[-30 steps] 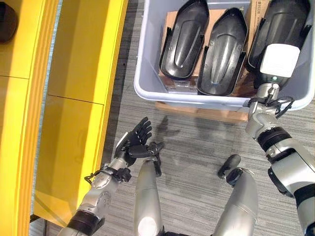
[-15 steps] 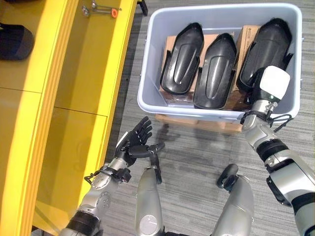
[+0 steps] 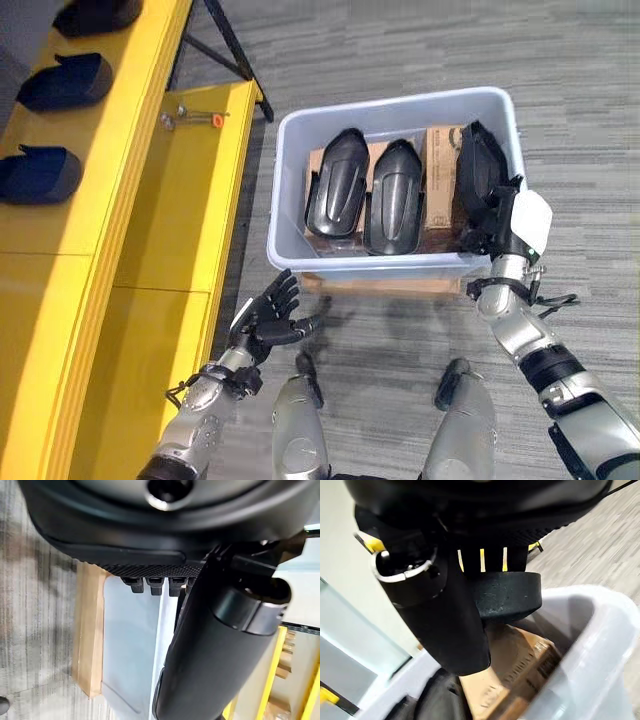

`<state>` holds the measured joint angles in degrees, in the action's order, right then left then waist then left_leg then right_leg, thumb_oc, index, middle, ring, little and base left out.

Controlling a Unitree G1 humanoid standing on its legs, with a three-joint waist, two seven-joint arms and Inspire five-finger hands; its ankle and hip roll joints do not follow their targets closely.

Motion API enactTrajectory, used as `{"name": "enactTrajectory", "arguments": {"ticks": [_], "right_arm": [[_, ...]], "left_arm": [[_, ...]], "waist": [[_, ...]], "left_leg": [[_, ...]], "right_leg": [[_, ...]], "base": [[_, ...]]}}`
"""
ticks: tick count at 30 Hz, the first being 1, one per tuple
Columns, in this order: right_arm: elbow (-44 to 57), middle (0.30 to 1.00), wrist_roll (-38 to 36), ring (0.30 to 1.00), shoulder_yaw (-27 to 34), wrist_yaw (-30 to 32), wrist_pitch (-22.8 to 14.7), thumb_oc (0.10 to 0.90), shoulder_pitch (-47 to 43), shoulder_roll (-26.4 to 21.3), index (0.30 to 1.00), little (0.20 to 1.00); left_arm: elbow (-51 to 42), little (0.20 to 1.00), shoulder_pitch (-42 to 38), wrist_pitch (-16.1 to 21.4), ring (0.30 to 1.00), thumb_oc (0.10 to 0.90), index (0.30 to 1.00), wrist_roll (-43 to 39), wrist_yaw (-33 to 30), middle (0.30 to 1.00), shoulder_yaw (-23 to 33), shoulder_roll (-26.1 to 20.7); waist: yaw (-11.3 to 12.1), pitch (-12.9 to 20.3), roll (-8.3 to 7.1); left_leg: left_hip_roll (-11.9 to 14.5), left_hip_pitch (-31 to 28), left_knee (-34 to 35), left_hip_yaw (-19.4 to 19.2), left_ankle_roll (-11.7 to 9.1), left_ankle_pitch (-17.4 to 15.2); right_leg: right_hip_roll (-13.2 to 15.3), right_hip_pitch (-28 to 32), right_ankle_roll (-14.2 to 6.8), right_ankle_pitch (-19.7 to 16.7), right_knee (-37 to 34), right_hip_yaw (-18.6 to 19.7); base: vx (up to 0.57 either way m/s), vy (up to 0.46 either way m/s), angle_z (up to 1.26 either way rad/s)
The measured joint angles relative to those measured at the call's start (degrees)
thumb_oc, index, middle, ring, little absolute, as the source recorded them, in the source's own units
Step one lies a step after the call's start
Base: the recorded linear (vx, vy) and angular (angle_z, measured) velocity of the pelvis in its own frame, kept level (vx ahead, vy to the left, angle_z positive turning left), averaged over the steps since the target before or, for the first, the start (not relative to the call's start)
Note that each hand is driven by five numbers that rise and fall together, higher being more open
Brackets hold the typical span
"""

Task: Move parts from the plastic box to the shelf.

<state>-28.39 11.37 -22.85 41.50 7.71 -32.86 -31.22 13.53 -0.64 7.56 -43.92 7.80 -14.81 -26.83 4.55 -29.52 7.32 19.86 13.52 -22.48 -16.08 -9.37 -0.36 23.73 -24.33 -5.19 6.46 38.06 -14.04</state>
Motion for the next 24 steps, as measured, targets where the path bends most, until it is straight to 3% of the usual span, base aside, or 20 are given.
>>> {"name": "enactTrajectory", "arguments": {"ticks": [7, 14, 18, 19, 24], "right_arm": [[9.1, 0.3, 2.23, 0.3, 1.55, -1.21, -1.97, 0.4, 1.62, 0.04, 0.3, 0.3], [17.22, 0.3, 4.21, 0.3, 2.44, -6.91, -3.86, 0.4, 2.15, -0.47, 0.3, 0.3], [18.69, 0.3, 4.38, 0.3, 2.34, -9.59, -4.85, 0.4, 3.36, -0.7, 0.3, 0.3], [19.57, 0.3, 5.8, 0.3, 1.7, -11.14, -5.26, 0.4, 3.88, -0.78, 0.3, 0.3], [25.55, 0.3, 8.89, 0.3, 1.03, -15.03, -6.3, 0.4, 6.09, -2.71, 0.3, 0.3]], "left_arm": [[-0.12, 1.0, 1.99, 0.0, 1.0, 0.9, 1.0, 0.02, -1.45, 1.0, 0.51, 1.74], [-0.78, 1.0, 3.85, -0.01, 1.0, 0.9, 1.0, 0.42, -3.24, 1.0, 1.96, 3.07], [-0.85, 1.0, 4.57, -0.02, 1.0, 0.9, 1.0, 0.87, -3.39, 1.0, 2.12, 3.24], [-0.84, 1.0, 5.43, -0.04, 1.0, 0.9, 1.0, 1.87, -3.38, 1.0, 2.33, 3.24], [-0.94, 1.0, 6.76, -1.19, 1.0, 0.9, 1.0, 1.96, -1.35, 1.0, 3.05, 3.31]], "waist": [[-0.26, 0.05, -0.09], [-0.11, 0.46, -0.69], [0.28, 2.53, -1.72], [0.31, 4.56, -2.55], [0.46, 8.03, -2.61]], "left_leg": [[-0.09, -4.88, 2.46, -0.94, 0.12, 0.3], [-0.33, -9.14, 6.16, -1.18, -0.09, 1.46], [-0.66, -10.31, 8.18, -1.3, -0.06, 1.94], [-0.92, -11.08, 9.41, -1.81, -0.12, 2.27], [-1.37, -13.38, 11.69, -2.43, -0.32, 2.45]], "right_leg": [[-0.52, 3.09, -0.31, 0.84, -0.02, 0.55], [-1.01, 6.65, -0.61, 1.4, -1.05, -0.26], [-1.24, 7.52, -0.76, 1.39, -2.07, -0.64], [-1.31, 8.01, -1.09, 1.11, -3.13, -0.67], [-1.61, 11.97, -2.13, -1.16, -8.11, -1.93]], "base": [[0.09, 0.051, -0.05], [0.08, 0.06, 0.02], [0.1, 0.11, 0.01], [0.07, 0.122, -0.03], [0.07, 0.14, 0.02]]}}
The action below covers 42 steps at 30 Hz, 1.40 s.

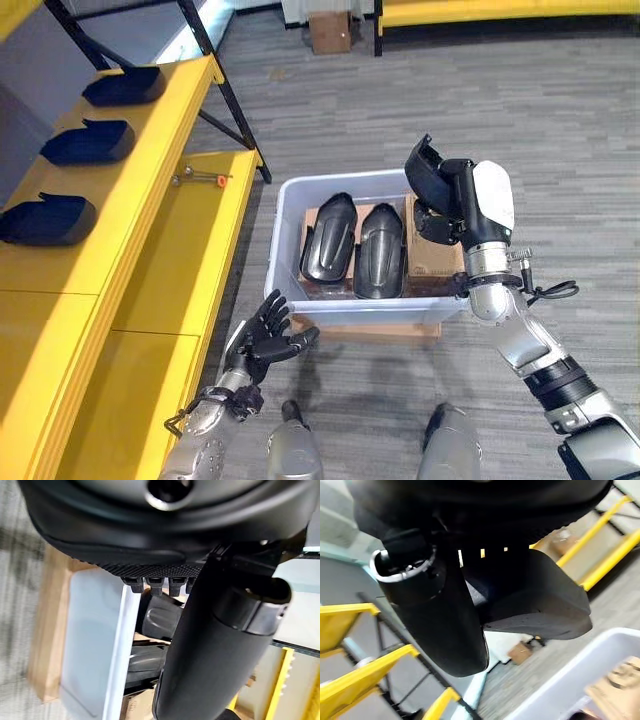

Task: Move parts from the plastic box to the shelf.

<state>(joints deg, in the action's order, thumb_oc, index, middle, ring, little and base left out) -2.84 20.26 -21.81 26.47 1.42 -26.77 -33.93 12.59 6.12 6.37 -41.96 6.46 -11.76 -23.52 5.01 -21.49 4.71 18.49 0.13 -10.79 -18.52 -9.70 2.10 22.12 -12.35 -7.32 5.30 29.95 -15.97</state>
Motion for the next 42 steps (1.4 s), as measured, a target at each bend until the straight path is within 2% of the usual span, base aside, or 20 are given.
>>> {"name": "enactTrajectory", "arguments": {"ticks": [6, 10, 12, 14, 20, 21, 24, 26, 27, 28, 29, 30, 31, 32, 35, 37, 38, 39, 40, 42], "right_arm": [[5.63, 0.3, 2.3, 0.3, -0.68, -2.14, -2.52, 0.4, 1.54, -1.32, 0.3, 0.3], [10.56, 0.3, 6.88, 0.3, -1.27, -2.52, -4.97, 0.4, 6.1, -2.67, 0.3, 0.3], [11.85, 0.3, 8.99, 0.3, -1.09, -2.44, -5.52, 0.4, 8.9, -4.05, 0.3, 0.3], [11.85, 0.3, 11.87, 0.3, -1.1, -2.56, -7.17, 0.4, 11.36, -7.26, 0.3, 0.3], [11.9, 0.3, 15.84, 0.3, -1.64, -3.62, -11.12, 0.4, 10.75, -9.91, 0.3, 0.3], [12.33, 0.3, 16.47, 0.3, -2.2, -3.8, -11.59, 0.4, 9.43, -10.72, 0.3, 0.3], [13.61, 0.3, 16.8, 0.3, -2.26, -4.79, -12.61, 0.4, 8.26, -11.81, 0.3, 0.3], [13.65, 0.3, 16.77, 0.3, -2.71, -5.0, -13.88, 0.4, 7.84, -11.81, 0.3, 0.3], [13.67, 0.3, 16.79, 0.3, -2.74, -5.4, -14.85, 0.4, 7.72, -11.77, 0.3, 0.3], [13.76, 0.3, 16.79, 0.3, -2.8, -5.83, -14.95, 0.4, 7.78, -11.7, 0.3, 0.3], [14.03, 0.3, 16.84, 0.3, -2.78, -6.66, -14.88, 0.4, 7.77, -12.74, 0.3, 0.3], [14.15, 0.3, 17.14, 0.3, -2.82, -7.65, -14.23, 0.4, 7.85, -12.52, 0.3, 0.3], [14.18, 0.3, 17.44, 0.3, -2.81, -8.24, -14.06, 0.4, 7.84, -12.49, 0.3, 0.3], [14.37, 0.3, 17.6, 0.3, -2.76, -9.07, -14.13, 0.4, 7.76, -12.6, 0.3, 0.3], [15.98, 0.3, 17.74, 0.3, -2.49, -9.29, -15.04, 0.4, 7.76, -15.63, 0.3, 0.3], [16.8, 0.3, 17.73, 0.3, -2.08, -9.23, -16.08, 0.4, 7.8, -17.67, 0.3, 0.3], [17.02, 0.3, 17.73, 0.3, -1.88, -9.12, -16.14, 0.4, 7.82, -18.32, 0.3, 0.3], [17.2, 0.3, 17.72, 0.3, -1.32, -9.07, -15.99, 0.4, 8.1, -18.27, 0.3, 0.3], [17.21, 0.3, 17.7, 0.3, -0.61, -9.08, -15.44, 0.4, 9.06, -17.77, 0.3, 0.3], [17.41, 0.3, 17.7, 0.3, 0.61, -9.2, -15.42, 0.4, 10.61, -15.78, 0.3, 0.3]], "left_arm": [[-0.06, 1.0, 0.36, -0.29, 1.0, 0.9, 1.0, 4.19, 2.78, 1.0, 0.01, -0.86], [-0.07, 1.0, 0.45, -1.43, 1.0, 0.9, 1.0, 1.66, 4.16, 1.0, 0.94, -2.72], [-0.14, 1.0, -0.24, -1.54, 1.0, 0.9, 1.0, 1.71, 6.17, 1.0, 1.49, -2.71], [-1.18, 1.0, -0.48, -2.63, 1.0, 0.9, 1.0, 1.75, 9.22, 1.0, 1.87, -2.68], [-1.78, 1.0, -0.12, -4.22, 1.0, 0.9, 1.0, 2.96, 11.4, 1.0, 2.12, -2.71], [-2.04, 1.0, -0.15, -4.19, 1.0, 0.9, 1.0, 3.01, 11.79, 1.0, 2.61, -2.71], [-2.04, 1.0, 0.3, -3.89, 1.0, 0.9, 1.0, 3.1, 11.81, 1.0, 4.36, -2.92], [-2.13, 1.0, 1.44, -3.48, 1.0, 0.9, 1.0, 4.28, 11.93, 1.0, 5.47, -3.3], [-2.16, 1.0, 2.52, -3.38, 1.0, 0.9, 1.0, 4.68, 11.97, 1.0, 5.74, -3.79], [-2.22, 1.0, 3.06, -3.38, 1.0, 0.9, 1.0, 4.67, 12.23, 1.0, 5.82, -4.47], [-2.95, 1.0, 3.39, -3.38, 1.0, 0.9, 1.0, 4.63, 12.97, 1.0, 5.8, -4.65], [-3.76, 1.0, 4.2, -3.34, 1.0, 0.9, 1.0, 4.62, 13.77, 1.0, 5.84, -5.27], [-3.74, 1.0, 4.09, -3.39, 1.0, 0.9, 1.0, 4.66, 13.87, 1.0, 5.39, -5.78], [-3.78, 1.0, 3.88, -3.47, 1.0, 0.9, 1.0, 4.67, 14.04, 1.0, 4.46, -6.91], [-3.88, 1.0, 2.66, -3.48, 1.0, 0.9, 1.0, 4.65, 13.66, 1.0, 3.22, -7.12], [-4.13, 1.0, 0.74, -3.49, 1.0, 0.9, 1.0, 4.65, 12.37, 1.0, 1.11, -7.07], [-4.4, 1.0, -0.37, -3.51, 1.0, 0.9, 1.0, 4.65, 11.88, 1.0, 0.37, -6.93], [-4.48, 1.0, -1.75, -3.55, 1.0, 0.9, 1.0, 4.67, 11.7, 1.0, 0.13, -6.93], [-4.35, 1.0, -4.47, -3.99, 1.0, 0.9, 1.0, 5.24, 10.97, 1.0, -0.42, -6.58], [-6.3, 1.0, -4.59, -3.99, 1.0, 0.9, 1.0, 6.54, 9.82, 1.0, 0.0, -7.36]], "waist": [[0.36, 1.7, -0.49], [-0.01, 2.39, -0.53], [-1.09, 2.64, -0.12], [-1.3, 3.1, 0.03], [1.32, 5.4, 0.52], [1.56, 6.04, 0.35], [1.56, 6.44, -0.1], [3.0, 6.97, -0.42], [3.37, 6.97, -0.29], [1.93, 7.04, -1.01], [0.24, 7.39, -0.51], [0.73, 7.48, -1.14], [1.24, 7.05, -2.3], [1.31, 7.24, -2.88], [-0.02, 7.13, -4.36], [-2.33, 7.12, -4.7], [-3.52, 7.49, -4.04], [-4.45, 7.33, -4.33], [-5.18, 7.07, -5.46], [-4.48, 7.25, -5.03]], "left_leg": [[-1.56, 0.22, 0.36, -0.1, 0.23, -0.16], [-2.22, 3.17, 0.13, 2.24, 1.16, -0.05], [-2.59, 5.31, 0.58, 6.11, 2.33, 0.83], [-3.69, 6.1, 2.41, 9.84, 3.88, 2.69], [-3.78, 5.81, 5.07, 12.16, 3.18, 4.71], [-3.82, 5.84, 5.24, 12.91, 2.77, 5.37], [-4.01, 5.75, 5.04, 15.89, 3.43, 5.56], [-3.77, 5.53, 5.07, 16.5, 4.14, 5.41], [-3.91, 5.7, 5.25, 17.22, 6.68, 7.05], [-4.51, 7.39, 5.75, 15.04, 10.52, 11.21], [-4.26, 7.73, 9.37, 9.61, 17.66, 11.53], [-2.68, 6.05, 11.97, 2.77, 18.81, 7.93], [-0.78, 6.66, 10.31, -2.1, 15.7, 4.58], [0.6, 7.57, 6.4, -4.23, 11.92, 4.49], [2.67, 7.45, -5.38, -3.21, 8.53, 1.05], [1.75, 3.08, -9.48, -2.99, 7.26, -2.2], [0.79, 1.01, -8.0, -4.22, 6.54, -3.79], [-0.54, 0.55, -5.39, -5.13, 4.89, -5.04], [-2.85, 0.72, -3.98, -4.32, 2.48, -3.51], [-3.72, 2.9, -5.36, -3.61, 2.62, -4.3]], "right_leg": [[0.26, 3.02, -1.08, -3.98, -6.52, -0.74], [-0.44, 4.12, -1.42, -4.57, -9.45, -0.18], [-3.43, 4.83, -2.33, -1.55, -9.33, 3.5], [-5.71, 5.41, -1.04, 1.13, -8.47, 7.3], [-5.95, 7.1, -1.53, 1.61, -8.82, 4.24], [-6.09, 7.42, -2.31, 2.53, -7.78, 4.16], [-7.21, 7.49, -1.24, 7.47, -2.64, 5.33], [-7.33, 6.74, -0.6, 10.01, 0.89, 5.16], [-7.81, 7.0, 0.04, 11.64, 3.2, 4.41], [-8.81, 7.14, 1.54, 13.72, 3.76, 4.65], [-9.43, 8.1, 3.52, 14.75, 4.2, 2.69], [-8.61, 7.88, 4.64, 14.82, 4.27, 1.08], [-7.76, 8.02, 5.43, 14.53, 4.15, -0.95], [-6.86, 8.29, 5.78, 14.29, 4.13, -2.47], [-4.37, 7.11, 5.77, 13.55, 4.97, -4.6], [-2.24, 6.46, 4.42, 12.77, 5.48, -4.76], [-1.78, 5.96, 3.5, 12.32, 5.95, -5.16], [-0.86, 5.68, 3.01, 12.08, 6.53, -6.21], [1.31, 5.64, 1.89, 11.09, 6.59, -7.16], [1.36, 6.52, 1.59, 7.39, 2.96, -7.01]], "base": [[0.01, 0.115, 0.05], [-0.05, -0.005, 0.32], [0.0, -0.058, 0.99], [0.01, -0.084, 1.0], [-0.05, -0.123, 0.28], [-0.12, -0.191, 0.3], [-0.1, -0.176, 0.51], [-0.09, -0.101, 0.34], [-0.15, -0.022, 0.78], [-0.19, 0.03, 1.61], [-0.21, 0.104, 1.71], [-0.17, 0.133, 1.38], [-0.2, 0.248, 0.83], [-0.15, 0.239, 0.68], [-0.06, 0.324, 0.54], [0.09, 0.546, 0.44], [0.12, 0.447, 0.43], [0.16, 0.541, 0.67], [0.03, 0.309, 0.58], [0.01, 0.386, 0.35]]}}
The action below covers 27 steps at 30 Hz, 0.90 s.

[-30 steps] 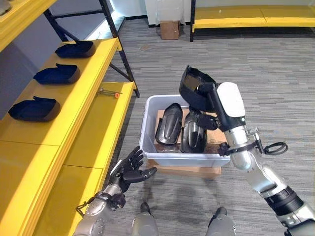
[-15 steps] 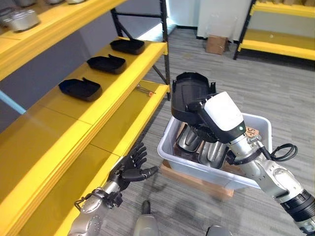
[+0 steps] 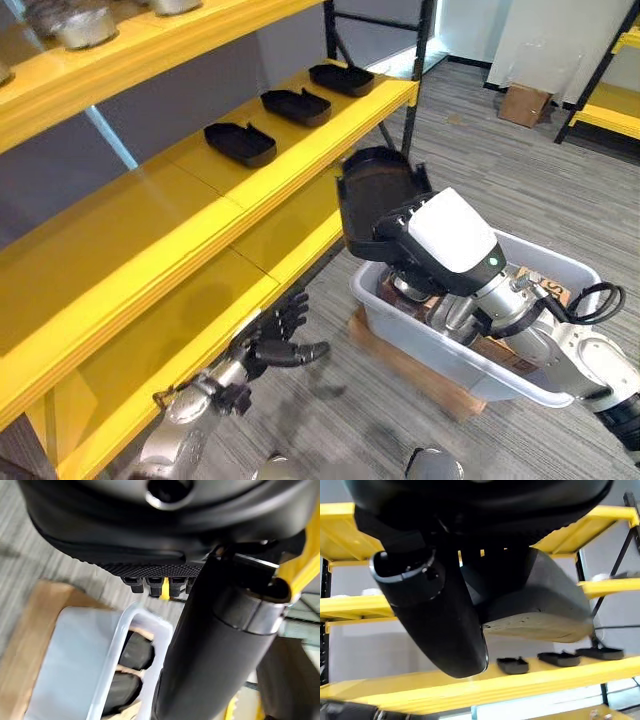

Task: Move parts from the plastic box to the shelf.

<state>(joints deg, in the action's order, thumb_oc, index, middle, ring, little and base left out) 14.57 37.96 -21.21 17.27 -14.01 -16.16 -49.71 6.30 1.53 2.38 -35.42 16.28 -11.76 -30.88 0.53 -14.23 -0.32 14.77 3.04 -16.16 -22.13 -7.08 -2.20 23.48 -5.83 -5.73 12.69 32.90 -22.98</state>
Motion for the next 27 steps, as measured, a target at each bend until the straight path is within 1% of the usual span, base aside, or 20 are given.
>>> {"name": "enactTrajectory", "arguments": {"ticks": [1, 2, 3, 5, 6, 7, 8, 9, 12, 13, 14, 15, 16, 17, 18, 19, 20, 23, 24, 27], "right_arm": [[0.05, 0.3, 0.02, 0.3, 0.46, 0.02, 0.06, 0.4, 0.66, 1.1, 0.3, 0.3], [0.46, 0.3, 0.09, 0.3, 0.57, 0.04, 0.43, 0.4, 1.27, 2.57, 0.3, 0.3], [1.04, 0.3, 0.11, 0.3, 0.57, 0.03, 0.42, 0.4, 1.5, 2.68, 0.3, 0.3], [2.89, 0.3, 0.19, 0.3, 0.52, 0.0, 0.07, 0.4, 1.83, 2.79, 0.3, 0.3], [3.31, 0.3, 0.2, 0.3, 0.51, 0.0, -0.07, 0.4, 1.79, 2.79, 0.3, 0.3], [4.22, 0.3, 0.2, 0.3, 0.5, 0.0, -0.12, 0.4, 1.71, 2.96, 0.3, 0.3], [4.49, 0.3, 0.2, 0.3, 0.48, -0.01, -0.18, 0.4, 1.69, 3.07, 0.3, 0.3], [4.79, 0.3, 0.22, 0.3, 0.39, -0.06, -0.22, 0.4, 1.44, 3.62, 0.3, 0.3], [4.98, 0.3, 0.29, 0.3, -0.74, -0.79, -0.13, 0.4, -1.34, 4.33, 0.3, 0.3], [4.98, 0.3, 0.29, 0.3, -1.08, -1.05, -0.05, 0.4, -2.71, 4.34, 0.3, 0.3], [4.98, 0.3, 0.31, 0.3, -1.62, -1.3, 0.12, 0.4, -4.31, 4.36, 0.3, 0.3], [4.98, 0.3, 0.38, 0.3, -2.3, -1.92, 0.26, 0.4, -6.35, 4.47, 0.3, 0.3], [4.98, 0.3, 0.4, 0.3, -2.48, -2.03, 0.3, 0.4, -6.87, 4.42, 0.3, 0.3], [4.98, 0.3, 0.4, 0.3, -2.81, -2.49, 0.35, 0.4, -8.75, 4.43, 0.3, 0.3], [4.99, 0.3, 0.32, 0.3, -2.94, -2.83, 0.55, 0.4, -9.43, 4.43, 0.3, 0.3], [5.01, 0.3, 0.29, 0.3, -2.97, -3.55, 0.43, 0.4, -10.03, 4.46, 0.3, 0.3], [5.13, 0.3, 0.26, 0.3, -2.95, -4.24, 0.33, 0.4, -10.45, 4.36, 0.3, 0.3], [5.34, 0.3, 0.3, 0.3, -3.13, -5.79, -1.14, 0.4, -11.42, 4.53, 0.3, 0.3], [5.55, 0.3, 0.96, 0.3, -3.26, -5.86, -2.06, 0.4, -11.73, 4.55, 0.3, 0.3], [5.52, 0.3, 2.63, 0.3, -4.23, -6.16, -3.14, 0.4, -13.0, 4.41, 0.3, 0.3]], "left_arm": [[-0.49, 1.0, 0.05, 0.0, 1.0, 0.9, 1.0, 0.06, -0.24, 1.0, 0.37, -0.32], [-1.63, 1.0, 0.12, 0.02, 1.0, 0.9, 1.0, 0.09, -0.95, 1.0, 1.27, -0.62], [-2.15, 1.0, 0.14, 0.02, 1.0, 0.9, 1.0, 0.12, -1.25, 1.0, 1.72, -0.89], [-3.04, 1.0, 0.87, 0.07, 1.0, 0.9, 1.0, 0.27, -2.61, 1.0, 3.18, -1.92], [-3.24, 1.0, 1.24, 0.31, 1.0, 0.9, 1.0, 0.22, -3.22, 1.0, 3.47, -1.97], [-3.64, 1.0, 2.16, 0.6, 1.0, 0.9, 1.0, 0.18, -3.75, 1.0, 4.54, -1.97], [-3.64, 1.0, 2.45, 0.6, 1.0, 0.9, 1.0, 0.18, -4.08, 1.0, 4.89, -2.01], [-3.64, 1.0, 3.29, 0.61, 1.0, 0.9, 1.0, 0.04, -4.64, 1.0, 5.61, -2.02], [-3.14, 1.0, 4.75, 0.74, 1.0, 0.9, 1.0, 0.06, -4.57, 1.0, 6.11, -1.98], [-2.86, 1.0, 4.9, 0.8, 1.0, 0.9, 1.0, 0.01, -4.53, 1.0, 6.0, -1.97], [-2.14, 1.0, 4.93, 1.27, 1.0, 0.9, 1.0, 0.01, -4.47, 1.0, 5.76, -1.96], [-1.59, 1.0, 5.15, 1.89, 1.0, 0.9, 1.0, 0.09, -4.43, 1.0, 5.74, -1.97], [-1.41, 1.0, 5.15, 2.03, 1.0, 0.9, 1.0, 0.09, -4.39, 1.0, 5.7, -1.93], [-0.47, 1.0, 5.07, 2.51, 1.0, 0.9, 1.0, 0.1, -4.17, 1.0, 5.1, -1.86], [0.28, 1.0, 5.15, 2.84, 1.0, 0.9, 1.0, 0.11, -3.41, 1.0, 5.06, -1.79], [0.66, 1.0, 5.78, 3.07, 1.0, 0.9, 1.0, 0.22, -3.03, 1.0, 5.15, -1.81], [0.76, 1.0, 6.38, 3.5, 1.0, 0.9, 1.0, 0.23, -2.82, 1.0, 5.16, -1.81], [1.25, 1.0, 8.6, 4.37, 1.0, 0.9, 1.0, 0.23, -1.84, 1.0, 5.14, -1.8], [2.01, 1.0, 8.97, 5.02, 1.0, 0.9, 1.0, 0.22, -1.56, 1.0, 5.06, -1.71], [2.95, 1.0, 8.93, 5.64, 1.0, 0.9, 1.0, -0.02, -1.65, 1.0, 5.15, -1.73]], "waist": [[-0.03, 0.04, 0.42], [0.31, 0.15, 0.88], [0.7, 0.16, 1.0], [2.47, 0.11, 1.24], [2.76, 0.12, 1.43], [3.64, 0.1, 1.6], [4.5, 0.1, 1.6], [6.57, 0.06, 1.65], [8.99, -0.22, 1.99], [9.82, -0.67, 1.98], [10.69, -0.96, 1.83], [11.72, -1.58, 1.46], [11.75, -1.75, 1.46], [11.92, -3.28, 1.67], [12.29, -4.05, 1.32], [12.97, -4.5, 0.67], [13.4, -4.87, 0.48], [14.69, -5.62, -0.14], [15.43, -5.89, -0.05], [15.92, -6.44, -0.32]], "left_leg": [[-0.09, 0.74, -0.28, 0.32, 0.28, -0.35], [-0.86, 1.52, 0.15, 1.11, 0.8, -0.43], [-1.41, 2.13, 0.29, 1.34, 1.15, -0.37], [-3.03, 3.79, 0.41, 2.43, 2.63, -0.11], [-3.2, 4.4, 0.23, 2.84, 2.99, -0.02], [-3.89, 5.32, 0.31, 3.72, 3.7, 0.15], [-4.01, 5.73, 0.36, 3.96, 3.97, 0.33], [-4.69, 6.48, 0.24, 4.45, 4.28, 0.6], [-5.07, 9.09, -0.92, 6.73, 5.17, 0.5], [-5.03, 9.93, -1.57, 6.86, 5.36, 0.62], [-5.03, 10.95, -2.41, 7.12, 5.43, 0.56], [-5.06, 12.48, -3.84, 7.25, 5.38, 0.03], [-4.92, 12.81, -4.33, 7.27, 5.52, -0.26], [-4.19, 13.27, -5.86, 6.88, 5.97, -0.62], [-4.03, 13.39, -6.53, 6.4, 6.0, -0.77], [-4.32, 13.81, -7.35, 6.49, 6.24, -1.07], [-4.17, 13.95, -8.15, 6.53, 6.46, -1.66], [-4.98, 15.24, -10.88, 6.87, 7.42, -3.51], [-5.16, 16.1, -11.86, 6.86, 7.84, -4.11], [-5.78, 17.66, -13.08, 6.95, 8.69, -4.45]], "right_leg": [[-0.14, 0.46, 0.74, -1.56, -1.31, -0.51], [-0.09, 0.56, 0.83, -4.4, -3.52, -0.99], [-0.02, 0.64, 1.1, -5.41, -4.81, -0.97], [0.62, 1.48, 0.79, -8.85, -8.18, -1.34], [0.66, 1.54, 1.07, -9.45, -8.66, -1.24], [0.92, 1.64, 1.33, -10.27, -9.55, -1.61], [1.08, 1.69, 1.34, -10.49, -9.91, -1.66], [1.1, 1.97, 1.08, -10.96, -10.61, -1.78], [1.02, 3.34, 0.9, -10.86, -12.78, -4.76], [1.02, 3.34, 0.74, -10.75, -12.89, -5.03], [1.21, 3.35, -0.1, -10.13, -12.96, -5.77], [1.31, 3.59, -1.5, -9.11, -13.49, -6.1], [1.33, 3.61, -1.94, -9.06, -13.54, -6.23], [1.34, 4.89, -2.24, -8.81, -13.4, -7.53], [1.59, 5.57, -3.27, -7.93, -13.45, -7.6], [2.09, 5.98, -3.78, -7.57, -13.21, -8.03], [2.41, 6.31, -3.74, -7.62, -13.01, -8.38], [3.57, 6.86, -3.71, -7.67, -12.67, -8.95], [3.55, 6.86, -3.09, -8.33, -13.17, -9.17], [3.55, 6.98, -2.01, -9.78, -14.83, -10.06]], "base": [[0.02, 0.306, 0.31], [0.01, 0.217, 0.32], [-0.01, 0.202, 0.31], [-0.06, 0.187, 0.35], [-0.09, 0.136, 0.45], [-0.08, 0.094, 0.38], [-0.07, 0.094, 0.39], [-0.05, 0.102, 0.34], [-0.04, 0.096, 0.4], [0.0, 0.122, 0.32], [0.04, 0.113, 0.26], [0.16, 0.155, 0.19], [0.16, 0.128, 0.37], [0.23, 0.183, 0.51], [0.17, 0.205, 0.63], [0.16, 0.208, 0.39], [0.1, 0.177, 0.24], [0.04, 0.172, 0.18], [-0.01, 0.138, 0.08], [0.02, 0.202, 0.1]]}}
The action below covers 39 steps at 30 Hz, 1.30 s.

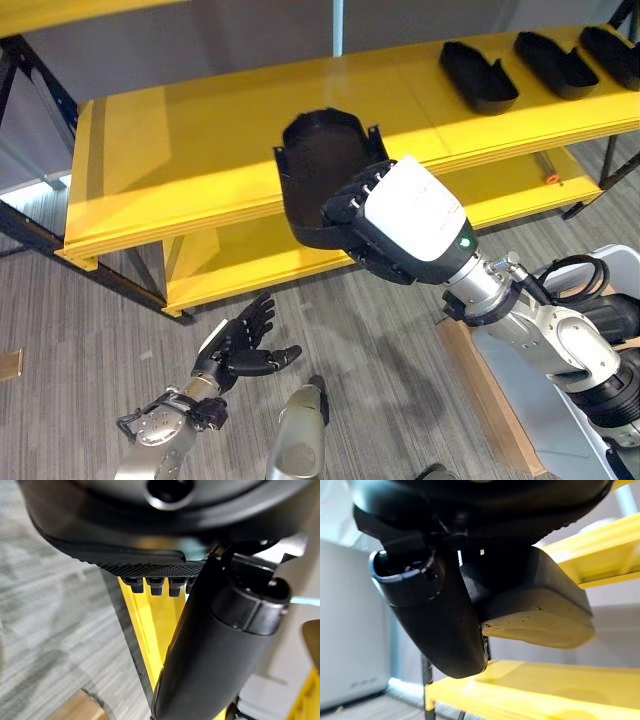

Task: Move parts from the plastic box to the shelf.

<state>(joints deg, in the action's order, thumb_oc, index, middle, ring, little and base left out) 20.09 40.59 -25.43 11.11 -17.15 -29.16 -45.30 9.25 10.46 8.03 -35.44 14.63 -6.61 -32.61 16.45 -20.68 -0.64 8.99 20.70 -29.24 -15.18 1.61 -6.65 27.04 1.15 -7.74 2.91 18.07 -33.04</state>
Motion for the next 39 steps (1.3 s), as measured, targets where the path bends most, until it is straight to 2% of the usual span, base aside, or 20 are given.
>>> {"name": "enactTrajectory", "arguments": {"ticks": [4, 5, 6, 8, 10, 11, 12, 14, 16, 19, 21, 22, 24, 27, 28, 29, 30, 31, 34, 39], "right_arm": [[-0.08, 0.3, 0.03, 0.3, -0.83, -0.79, -0.21, 0.4, -0.62, -0.2, 0.3, 0.3], [-0.09, 0.3, 0.36, 0.3, -0.9, -0.97, -0.19, 0.4, -0.63, -0.18, 0.3, 0.3], [-0.09, 0.3, 1.0, 0.3, -0.89, -1.06, -0.31, 0.4, -0.73, -0.28, 0.3, 0.3], [-0.01, 0.3, 1.47, 0.3, -0.89, -1.15, -0.56, 0.4, -0.73, -1.36, 0.3, 0.3], [0.07, 0.3, 1.44, 0.3, -0.6, -1.13, -1.33, 0.4, -0.82, -3.32, 0.3, 0.3], [-0.07, 0.3, 1.45, 0.3, -0.52, -1.1, -1.55, 0.4, -0.79, -3.99, 0.3, 0.3], [-0.32, 0.3, 1.44, 0.3, -0.52, -1.08, -1.87, 0.4, -0.48, -4.22, 0.3, 0.3], [-0.34, 0.3, 1.44, 0.3, -0.05, -1.03, -2.67, 0.4, -0.04, -5.99, 0.3, 0.3], [-0.31, 0.3, 1.44, 0.3, 1.53, -1.01, -3.76, 0.4, 1.31, -6.13, 0.3, 0.3], [0.0, 0.3, 2.48, 0.3, 6.54, 0.82, -6.42, 0.4, 9.4, -5.57, 0.3, 0.3], [0.01, 0.3, 3.36, 0.3, 6.59, 1.3, -7.55, 0.4, 9.78, -6.21, 0.3, 0.3], [0.04, 0.3, 4.5, 0.3, 6.55, 1.46, -8.89, 0.4, 9.9, -6.05, 0.3, 0.3], [0.07, 0.3, 5.47, 0.3, 6.45, 1.39, -9.2, 0.4, 10.08, -6.14, 0.3, 0.3], [-0.25, 0.3, 5.5, 0.3, 6.79, 1.39, -8.66, 0.4, 11.23, -6.63, 0.3, 0.3], [-0.36, 0.3, 5.47, 0.3, 6.81, 1.4, -8.31, 0.4, 11.22, -7.02, 0.3, 0.3], [-0.51, 0.3, 5.51, 0.3, 6.64, 1.38, -7.94, 0.4, 11.41, -7.46, 0.3, 0.3], [-0.39, 0.3, 5.45, 0.3, 6.61, 1.4, -8.0, 0.4, 11.56, -7.76, 0.3, 0.3], [-0.35, 0.3, 5.46, 0.3, 6.56, 1.56, -7.91, 0.4, 11.67, -7.64, 0.3, 0.3], [-0.48, 0.3, 5.5, 0.3, 6.26, 1.6, -8.28, 0.4, 11.67, -7.79, 0.3, 0.3], [-0.69, 0.3, 5.5, 0.3, 6.22, 1.63, -8.26, 0.4, 10.08, -7.23, 0.3, 0.3]], "left_arm": [[1.7, 1.0, -1.46, 1.13, 1.0, 0.9, 1.0, -0.2, 2.03, 1.0, -0.96, 0.78], [2.25, 1.0, -2.5, 1.16, 1.0, 0.9, 1.0, -0.19, 2.08, 1.0, -1.98, 0.72], [2.45, 1.0, -3.51, 1.18, 1.0, 0.9, 1.0, -0.19, 2.13, 1.0, -2.62, 0.76], [1.82, 1.0, -4.64, 1.13, 1.0, 0.9, 1.0, -0.17, 2.35, 1.0, -2.81, 0.43], [0.52, 1.0, -4.28, 0.71, 1.0, 0.9, 1.0, -0.1, 2.5, 1.0, -2.91, 0.4], [0.37, 1.0, -4.14, 0.55, 1.0, 0.9, 1.0, -0.15, 2.81, 1.0, -2.98, 0.57], [-0.09, 1.0, -3.48, 0.13, 1.0, 0.9, 1.0, -0.31, 3.49, 1.0, -2.85, 0.53], [-0.68, 1.0, -3.02, -1.81, 1.0, 0.9, 1.0, -0.41, 4.79, 1.0, -3.11, 0.45], [-0.97, 1.0, -2.94, -3.5, 1.0, 0.9, 1.0, -1.28, 5.12, 1.0, -4.03, 0.39], [-2.28, 1.0, -2.38, -5.88, 1.0, 0.9, 1.0, -2.48, 5.38, 1.0, -4.95, 0.51], [-2.8, 1.0, -2.22, -6.18, 1.0, 0.9, 1.0, -2.56, 5.45, 1.0, -4.88, 0.5], [-2.89, 1.0, -2.88, -6.72, 1.0, 0.9, 1.0, -2.6, 5.62, 1.0, -4.77, 0.51], [-3.28, 1.0, -3.45, -7.0, 1.0, 0.9, 1.0, -2.47, 5.93, 1.0, -4.81, 0.21], [-5.29, 1.0, -4.6, -7.16, 1.0, 0.9, 1.0, -2.48, 6.08, 1.0, -5.25, 0.03], [-5.68, 1.0, -4.55, -7.18, 1.0, 0.9, 1.0, -2.47, 6.14, 1.0, -6.01, -0.03], [-5.63, 1.0, -3.52, -7.44, 1.0, 0.9, 1.0, -2.48, 6.13, 1.0, -7.37, 0.15], [-5.97, 1.0, -1.01, -7.87, 1.0, 0.9, 1.0, -2.47, 6.48, 1.0, -8.37, 0.19], [-5.9, 1.0, 0.32, -8.02, 1.0, 0.9, 1.0, -2.46, 7.23, 1.0, -8.63, -0.33], [-5.39, 1.0, 2.65, -8.21, 1.0, 0.9, 1.0, -2.41, 7.24, 1.0, -8.58, -0.31], [-5.43, 1.0, 4.43, -8.38, 1.0, 0.9, 1.0, -2.42, 7.36, 1.0, -8.47, -0.35]], "waist": [[0.06, -0.11, -0.3], [-0.2, -0.15, -0.34], [-0.41, -0.1, -0.51], [-0.47, 0.05, -1.84], [-0.96, 0.24, -2.45], [-1.84, 0.32, -2.29], [-2.83, 0.37, -1.94], [-4.21, 0.43, -2.24], [-5.66, 0.46, -2.25], [-9.7, 1.18, -1.57], [-10.21, 1.25, -1.29], [-10.25, 1.2, -0.65], [-11.47, 1.22, -0.49], [-12.08, 1.74, -1.83], [-12.71, 1.62, -2.06], [-12.5, 1.8, -1.71], [-12.79, 2.69, -0.34], [-13.24, 2.77, -0.94], [-12.32, 3.53, -2.65], [-10.35, 3.58, -2.72]], "left_leg": [[-0.93, -0.76, -0.33, -0.38, 1.36, -1.97], [-1.01, -1.65, 0.53, -0.32, 1.8, -1.83], [-1.24, -2.47, 1.36, -0.16, 2.47, -1.42], [-2.14, -4.92, 5.01, 0.25, 2.64, 0.38], [-3.18, -6.9, 8.04, -0.41, 2.03, 2.27], [-3.44, -7.05, 8.52, -0.33, 2.03, 2.74], [-3.69, -7.65, 9.85, -0.58, 2.08, 4.02], [-4.23, -9.18, 13.61, -1.26, 1.91, 6.11], [-4.7, -9.75, 14.86, -1.12, 1.96, 6.79], [-5.27, -11.3, 20.09, 1.89, 2.61, 7.36], [-5.29, -11.67, 21.01, 1.67, 2.93, 7.57], [-4.85, -11.77, 20.8, 1.75, 2.51, 7.9], [-4.73, -11.48, 19.91, 3.36, 1.57, 8.52], [-4.22, -10.19, 19.1, 2.35, 0.82, 8.02], [-2.93, -7.97, 12.78, 0.43, 1.4, 5.6], [-1.34, -6.76, 1.96, -1.65, 1.16, 1.43], [-0.26, -9.19, -0.31, -3.12, 0.61, -3.13], [-0.35, -11.54, 3.44, -3.58, -0.79, -5.76], [-0.9, -12.22, 6.49, -3.23, -1.49, -3.05], [-1.45, -15.89, 11.01, -2.83, -2.33, -1.05]], "right_leg": [[0.04, 1.27, 1.6, -5.45, -1.17, -0.51], [0.75, 0.8, 1.18, -5.76, 1.5, 0.5], [0.25, -0.34, 0.02, -2.04, 6.54, 1.64], [-6.0, -1.27, -0.01, 7.98, 13.82, 4.49], [-12.37, 1.69, 1.35, 12.67, 6.06, 4.61], [-13.79, 3.65, 0.87, 12.79, 1.94, 5.02], [-15.11, 4.71, 1.21, 10.56, -0.72, 5.08], [-15.99, 5.5, 1.19, 8.52, -3.97, 6.29], [-15.94, 5.52, 1.24, 8.36, -3.48, 7.72], [-13.23, -2.06, -0.11, 10.2, 7.91, 15.39], [-11.76, -3.99, -0.29, 9.86, 3.33, 17.26], [-8.49, -6.6, -2.17, 6.48, -2.47, 17.41], [-7.6, -5.56, -2.76, 2.19, -9.77, 18.73], [-8.83, -2.62, -2.44, -0.72, -15.03, 18.59], [-8.49, -2.75, -2.6, -1.41, -14.57, 17.95], [-8.71, -2.46, -2.64, -2.1, -13.07, 17.95], [-9.89, -2.14, -2.68, -2.16, -11.78, 17.97], [-10.37, -2.27, -3.14, -3.03, -9.97, 18.38], [-10.78, -1.9, -2.4, -4.51, -11.08, 18.3], [-11.43, 1.67, -2.44, -4.95, -13.31, 16.78]], "base": [[0.09, 0.231, 0.05], [0.14, 0.111, 0.09], [0.16, 0.04, 0.13], [0.13, 0.004, 0.04], [0.12, -0.025, -0.09], [0.02, -0.038, 0.04], [0.01, -0.043, 0.06], [0.04, -0.058, -0.06], [0.09, -0.177, 0.11], [0.11, -0.257, 0.38], [0.26, -0.345, -0.07], [0.3, -0.384, -0.2], [0.22, -0.36, 0.4], [0.15, -0.309, 0.89], [0.11, -0.207, 0.76], [0.13, -0.198, 0.56], [0.17, -0.216, 0.31], [0.14, -0.163, 0.28], [0.13, -0.101, 0.18], [0.14, -0.061, 0.12]]}}
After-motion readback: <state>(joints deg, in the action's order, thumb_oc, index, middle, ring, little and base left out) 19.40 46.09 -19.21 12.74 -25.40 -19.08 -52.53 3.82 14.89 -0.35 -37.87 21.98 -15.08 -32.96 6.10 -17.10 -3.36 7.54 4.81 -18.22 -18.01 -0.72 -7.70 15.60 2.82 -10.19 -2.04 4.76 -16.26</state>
